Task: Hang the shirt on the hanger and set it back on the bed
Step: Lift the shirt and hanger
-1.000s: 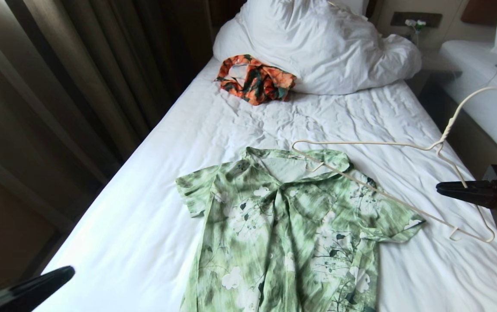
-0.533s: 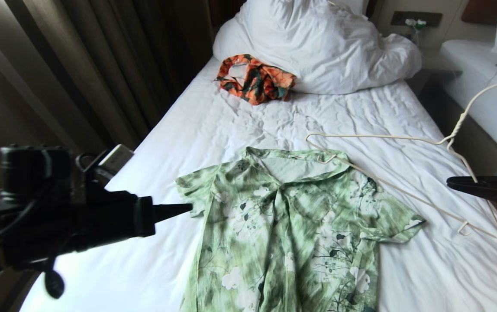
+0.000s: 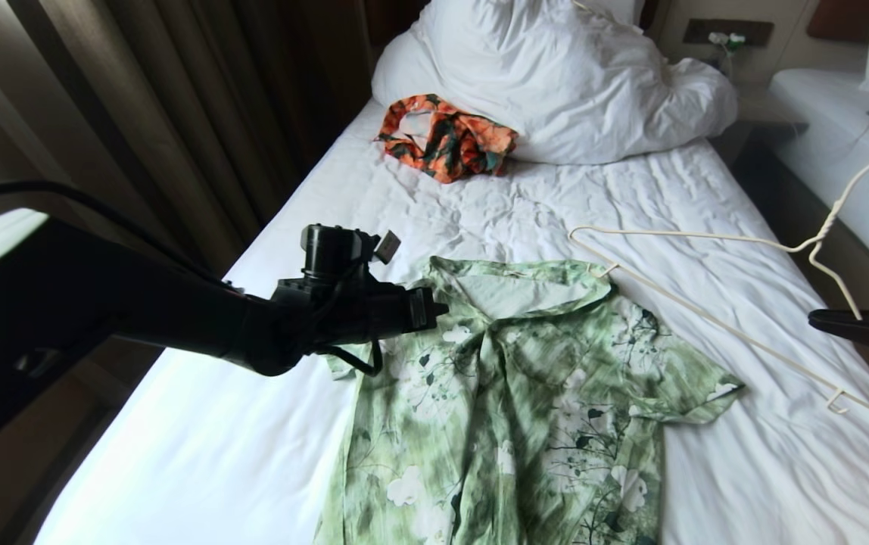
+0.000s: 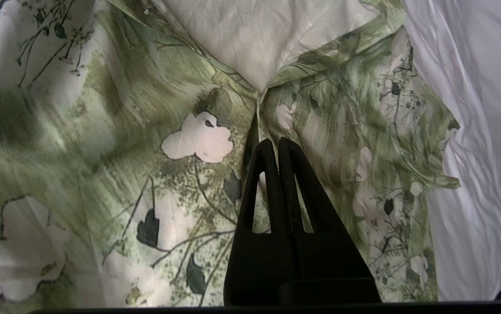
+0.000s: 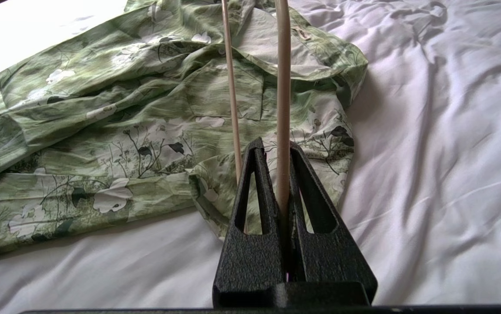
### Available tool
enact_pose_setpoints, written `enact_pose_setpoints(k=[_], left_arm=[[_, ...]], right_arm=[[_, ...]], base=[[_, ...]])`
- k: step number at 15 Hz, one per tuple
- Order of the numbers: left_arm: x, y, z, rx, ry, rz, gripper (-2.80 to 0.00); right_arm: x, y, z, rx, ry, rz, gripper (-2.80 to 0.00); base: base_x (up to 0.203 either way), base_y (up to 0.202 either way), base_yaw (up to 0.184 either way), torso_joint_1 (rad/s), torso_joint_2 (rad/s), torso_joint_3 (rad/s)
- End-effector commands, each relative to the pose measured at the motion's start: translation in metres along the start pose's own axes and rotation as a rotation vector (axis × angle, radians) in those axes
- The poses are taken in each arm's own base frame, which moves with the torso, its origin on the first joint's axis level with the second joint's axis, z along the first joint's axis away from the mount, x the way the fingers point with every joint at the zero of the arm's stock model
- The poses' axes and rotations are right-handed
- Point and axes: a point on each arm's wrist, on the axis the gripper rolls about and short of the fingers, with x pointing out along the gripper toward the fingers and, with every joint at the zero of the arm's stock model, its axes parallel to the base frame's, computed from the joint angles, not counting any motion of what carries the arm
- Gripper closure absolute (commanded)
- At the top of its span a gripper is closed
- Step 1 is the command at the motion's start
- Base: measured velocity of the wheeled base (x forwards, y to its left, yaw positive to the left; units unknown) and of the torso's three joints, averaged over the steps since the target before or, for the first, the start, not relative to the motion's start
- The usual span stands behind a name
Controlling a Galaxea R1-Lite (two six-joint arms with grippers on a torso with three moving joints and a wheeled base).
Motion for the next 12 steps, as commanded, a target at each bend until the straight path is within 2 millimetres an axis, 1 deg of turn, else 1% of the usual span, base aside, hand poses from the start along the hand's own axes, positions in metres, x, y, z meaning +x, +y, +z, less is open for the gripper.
enact_pose_setpoints(k=[1, 2, 6, 7, 8, 10, 11, 12], left_arm=[[0.04, 0.014, -0.016, -0.01, 0.033, 0.027, 0.0], [0.048, 0.014, -0.015, -0.003, 0.021, 0.037, 0.0], [0.075, 0.018, 0.001, 0.015, -0.058, 0.104, 0.0], [0.081, 0.021, 0.003, 0.015, -0.068, 0.131, -2.8], [0.088, 0.024, 0.002, 0.015, -0.071, 0.159, -2.8], [0.097, 0.031, -0.003, 0.012, -0.067, 0.181, -2.8], [0.096, 0.035, -0.002, 0.009, -0.069, 0.189, -2.8], [0.097, 0.035, -0.001, 0.009, -0.072, 0.188, -2.8]], right_arm=[[-0.003, 0.0, -0.004, 0.01, -0.002, -0.003, 0.0], [-0.003, 0.001, -0.004, 0.011, -0.002, -0.005, 0.0], [-0.005, 0.003, -0.003, 0.01, -0.001, -0.011, 0.0], [-0.006, 0.004, -0.003, 0.011, -0.001, -0.012, 0.0], [-0.006, -0.001, 0.003, -0.017, -0.004, -0.016, 0.0], [-0.008, -0.018, 0.029, -0.131, -0.015, -0.03, 0.0], [-0.008, -0.019, 0.032, -0.143, -0.017, -0.032, 0.0], [-0.008, -0.015, 0.026, -0.116, -0.014, -0.028, 0.0]], base=[[0.0, 0.0, 0.0, 0.0, 0.0, 0.0], [0.0, 0.0, 0.0, 0.0, 0.0, 0.0], [0.0, 0.0, 0.0, 0.0, 0.0, 0.0], [0.0, 0.0, 0.0, 0.0, 0.0, 0.0], [0.0, 0.0, 0.0, 0.0, 0.0, 0.0], [0.0, 0.0, 0.0, 0.0, 0.0, 0.0], [0.0, 0.0, 0.0, 0.0, 0.0, 0.0], [0.0, 0.0, 0.0, 0.0, 0.0, 0.0]])
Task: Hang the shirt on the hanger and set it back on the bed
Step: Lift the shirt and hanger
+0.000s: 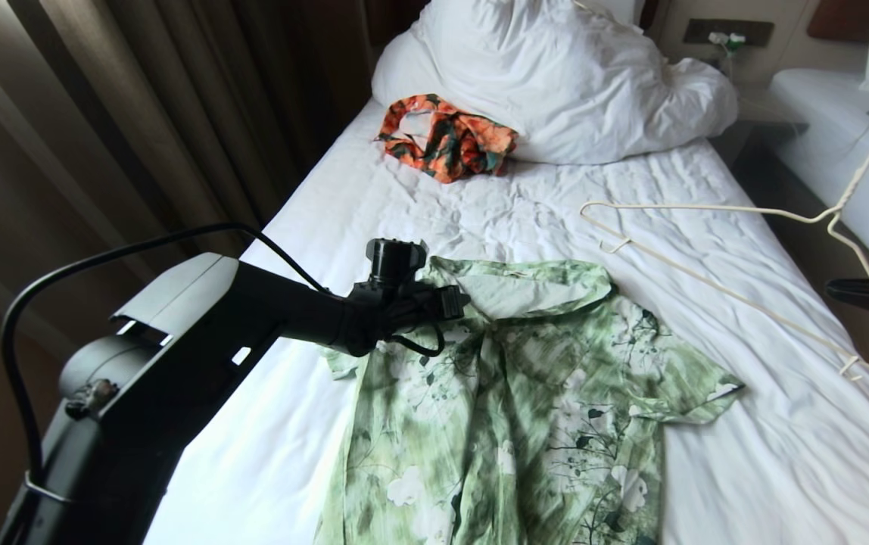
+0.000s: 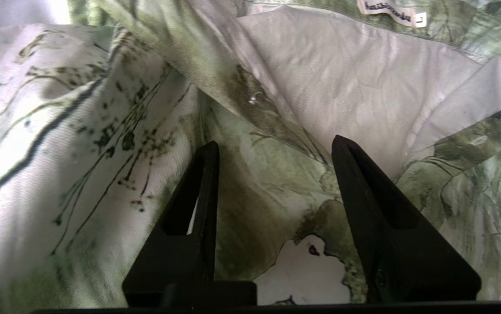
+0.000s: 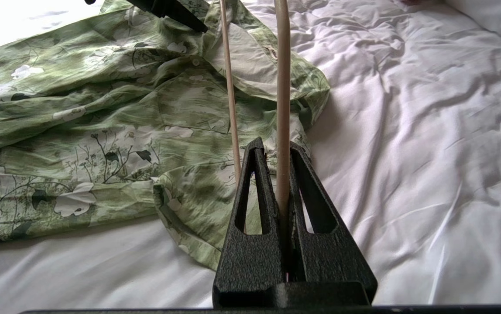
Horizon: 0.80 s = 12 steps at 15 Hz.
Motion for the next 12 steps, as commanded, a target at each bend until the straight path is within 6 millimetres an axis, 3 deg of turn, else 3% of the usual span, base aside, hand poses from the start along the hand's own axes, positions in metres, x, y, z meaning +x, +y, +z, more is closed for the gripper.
enact_pose_setpoints(k=[1, 3, 6, 11, 12], left_arm=[[0.008, 0.003, -0.003, -0.003, -0.004, 0.0, -2.8], [0.016, 0.002, 0.003, -0.001, -0.036, -0.008, -2.8], [0.019, -0.006, 0.004, 0.004, -0.053, -0.029, -2.8], [0.046, -0.007, -0.003, 0.008, -0.107, -0.002, -2.8], [0.048, -0.01, -0.005, 0.012, -0.117, 0.016, 0.0]], right_arm=[[0.001, 0.012, -0.014, 0.061, 0.002, 0.014, 0.0], [0.002, 0.026, -0.029, 0.134, 0.01, 0.025, 0.0], [0.002, 0.026, -0.029, 0.136, 0.01, 0.026, 0.0], [0.001, 0.028, -0.025, 0.124, 0.009, 0.023, 0.0], [0.001, 0.028, -0.026, 0.127, 0.009, 0.023, 0.0]], base=[[0.0, 0.0, 0.0, 0.0, 0.0, 0.0], [0.0, 0.0, 0.0, 0.0, 0.0, 0.0], [0.0, 0.0, 0.0, 0.0, 0.0, 0.0], [0.0, 0.0, 0.0, 0.0, 0.0, 0.0], [0.0, 0.0, 0.0, 0.0, 0.0, 0.0]])
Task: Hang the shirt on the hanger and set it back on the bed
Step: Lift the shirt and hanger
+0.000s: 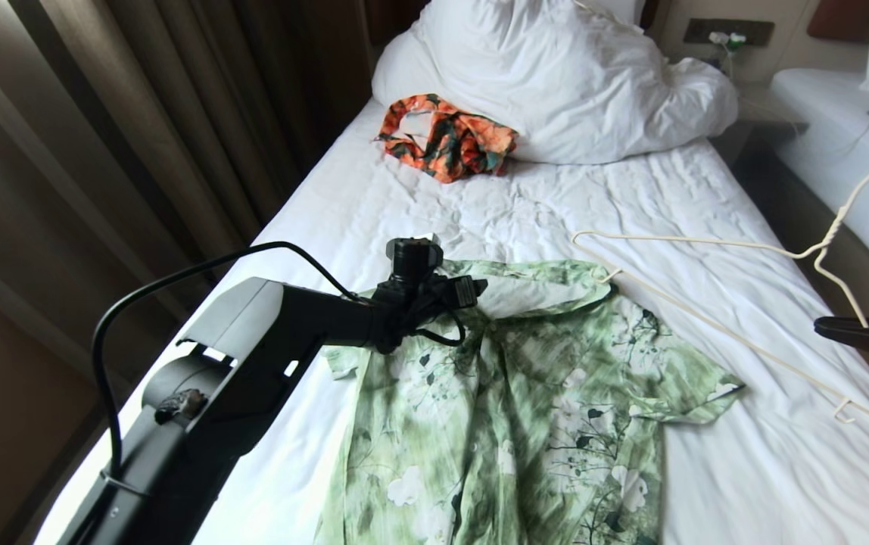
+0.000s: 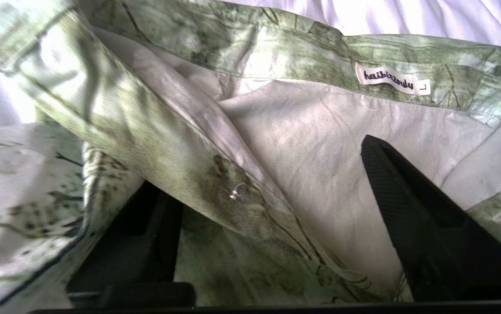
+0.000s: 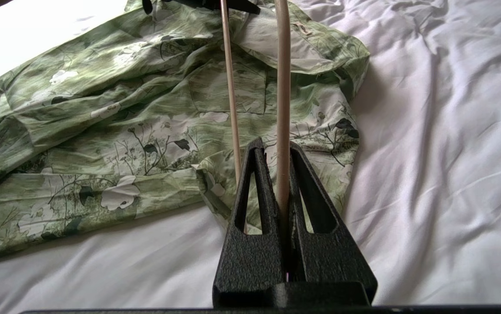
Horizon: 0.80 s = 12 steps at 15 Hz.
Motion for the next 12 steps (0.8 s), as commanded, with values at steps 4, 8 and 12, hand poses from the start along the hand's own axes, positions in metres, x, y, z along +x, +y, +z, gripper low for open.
enact_pose_setpoints(k=[4, 8, 12], left_arm=[[0.006, -0.002, -0.007, 0.002, -0.002, 0.006, 0.0], [-0.005, -0.007, 0.012, 0.003, -0.06, 0.054, 0.0], [-0.041, -0.017, 0.039, 0.015, -0.068, 0.057, 0.0]], right_arm=[[0.002, 0.002, -0.002, 0.002, -0.006, 0.011, 0.0], [0.005, 0.003, -0.003, 0.008, -0.005, 0.022, 0.0], [0.011, 0.009, -0.004, 0.016, -0.007, 0.047, 0.0]], base=[[0.0, 0.0, 0.0, 0.0, 0.0, 0.0], [0.0, 0.0, 0.0, 0.0, 0.0, 0.0], [0.0, 0.0, 0.0, 0.0, 0.0, 0.0]])
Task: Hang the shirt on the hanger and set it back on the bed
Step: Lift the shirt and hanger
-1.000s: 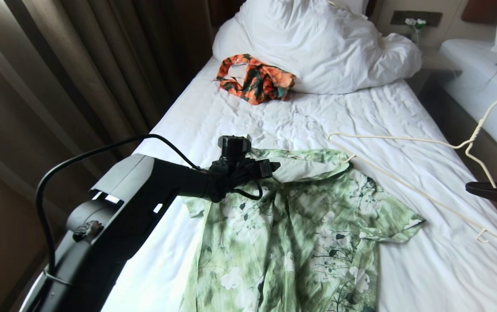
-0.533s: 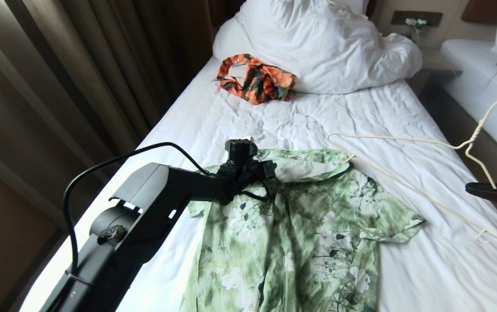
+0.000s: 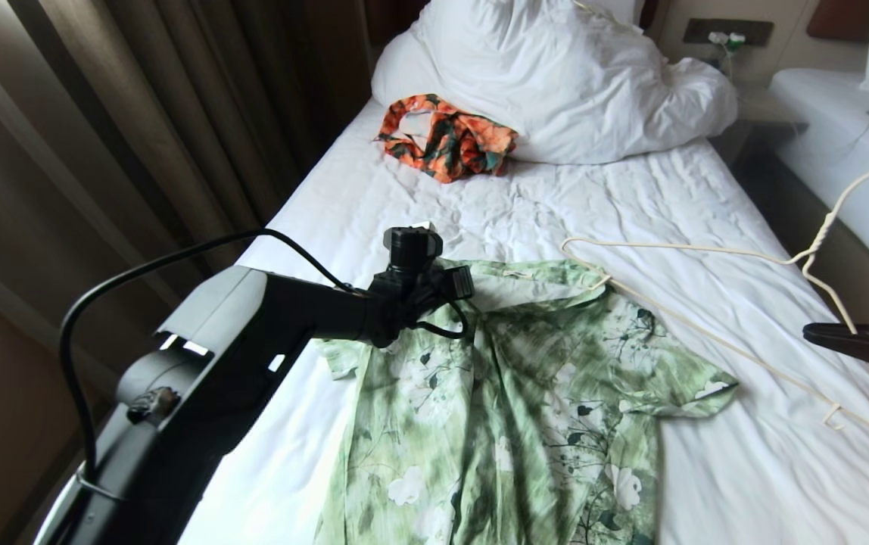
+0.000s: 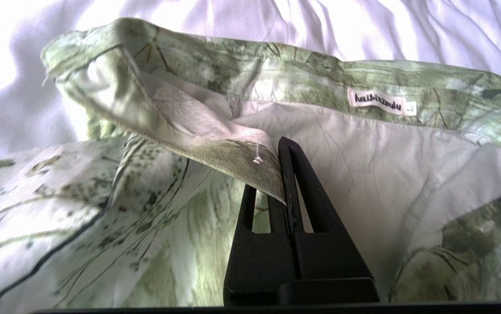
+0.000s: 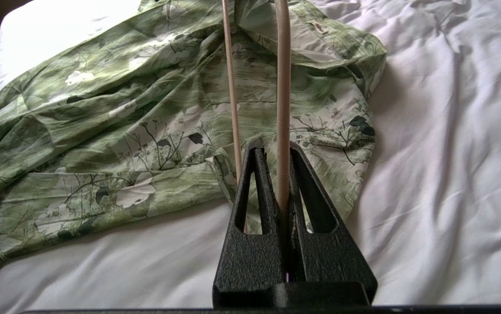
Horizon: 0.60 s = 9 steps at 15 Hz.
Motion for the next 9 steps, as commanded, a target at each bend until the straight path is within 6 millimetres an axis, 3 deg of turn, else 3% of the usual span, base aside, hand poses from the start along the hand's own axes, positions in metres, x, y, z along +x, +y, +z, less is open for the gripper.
enact_pose_setpoints(k=[1, 4, 9], left_arm=[[-0.035, -0.013, 0.028, -0.001, -0.024, -0.017, 0.0], [-0.086, -0.038, 0.035, 0.014, 0.006, -0.055, 0.0], [-0.161, -0.097, 0.027, 0.057, 0.021, -0.12, 0.0]], right_arm=[[0.004, 0.004, -0.001, 0.003, -0.006, 0.02, 0.0], [0.017, 0.011, -0.005, 0.023, -0.002, 0.066, 0.0], [0.029, 0.016, -0.003, 0.018, 0.025, 0.083, 0.0]], base=[[0.0, 0.0, 0.0, 0.0, 0.0, 0.0], [0.0, 0.0, 0.0, 0.0, 0.0, 0.0], [0.0, 0.0, 0.0, 0.0, 0.0, 0.0]])
